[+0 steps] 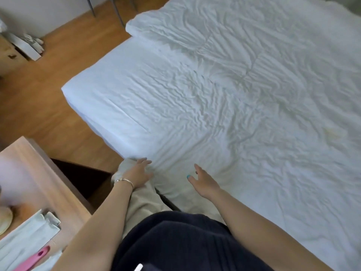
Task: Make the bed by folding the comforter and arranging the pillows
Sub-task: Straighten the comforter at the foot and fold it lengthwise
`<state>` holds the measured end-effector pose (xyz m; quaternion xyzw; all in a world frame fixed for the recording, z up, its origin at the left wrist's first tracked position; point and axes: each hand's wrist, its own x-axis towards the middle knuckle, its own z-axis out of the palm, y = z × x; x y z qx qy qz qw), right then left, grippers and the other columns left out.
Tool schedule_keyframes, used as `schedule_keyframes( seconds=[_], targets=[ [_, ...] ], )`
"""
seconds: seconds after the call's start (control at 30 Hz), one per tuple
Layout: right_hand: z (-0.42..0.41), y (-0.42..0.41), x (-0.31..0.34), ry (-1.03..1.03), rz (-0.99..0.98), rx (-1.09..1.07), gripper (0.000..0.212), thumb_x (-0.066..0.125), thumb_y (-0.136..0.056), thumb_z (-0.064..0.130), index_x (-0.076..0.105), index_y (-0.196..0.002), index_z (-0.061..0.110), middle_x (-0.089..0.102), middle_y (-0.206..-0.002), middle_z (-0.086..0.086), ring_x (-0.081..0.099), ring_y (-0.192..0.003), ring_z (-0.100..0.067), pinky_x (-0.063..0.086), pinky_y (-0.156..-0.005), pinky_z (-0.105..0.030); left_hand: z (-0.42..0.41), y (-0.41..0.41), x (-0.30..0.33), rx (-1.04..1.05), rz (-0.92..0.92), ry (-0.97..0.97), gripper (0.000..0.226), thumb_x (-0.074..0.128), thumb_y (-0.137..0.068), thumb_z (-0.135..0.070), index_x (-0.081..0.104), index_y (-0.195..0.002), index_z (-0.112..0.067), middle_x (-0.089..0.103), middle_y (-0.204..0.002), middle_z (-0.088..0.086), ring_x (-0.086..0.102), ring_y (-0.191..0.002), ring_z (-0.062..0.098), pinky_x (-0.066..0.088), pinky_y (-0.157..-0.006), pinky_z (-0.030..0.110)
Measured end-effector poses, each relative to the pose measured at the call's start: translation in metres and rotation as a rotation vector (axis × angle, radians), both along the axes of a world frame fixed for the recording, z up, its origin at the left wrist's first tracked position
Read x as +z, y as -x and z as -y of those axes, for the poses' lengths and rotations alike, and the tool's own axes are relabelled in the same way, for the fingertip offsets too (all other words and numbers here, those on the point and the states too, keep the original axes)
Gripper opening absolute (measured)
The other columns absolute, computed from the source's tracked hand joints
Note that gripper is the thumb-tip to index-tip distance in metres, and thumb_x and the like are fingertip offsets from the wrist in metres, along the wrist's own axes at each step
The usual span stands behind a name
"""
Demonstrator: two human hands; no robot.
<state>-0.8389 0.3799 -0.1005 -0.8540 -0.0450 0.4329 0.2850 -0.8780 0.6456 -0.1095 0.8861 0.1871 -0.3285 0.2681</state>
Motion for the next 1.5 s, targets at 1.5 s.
schedule_keyframes(
  seconds=[1.5],
  targets=[
    [-0.426,-0.193,-0.049,0.19,-0.388,-0.146,0.052,0.059,-0.089,0.038,0.058,-0.122,-0.002,0.059,-0.127,-0.022,0.057,-0.115,-0.036,0.046,-0.096,-0.041,-0.426,-0.253,-0.032,-0.431,-0.505,0.155,0.048,0.051,-0.09,-0.046,0.051,-0.133,-0.023,0.053,-0.134,-0.006,0.049,-0.119,0.015,0.037,-0.103,0.03]
  ],
)
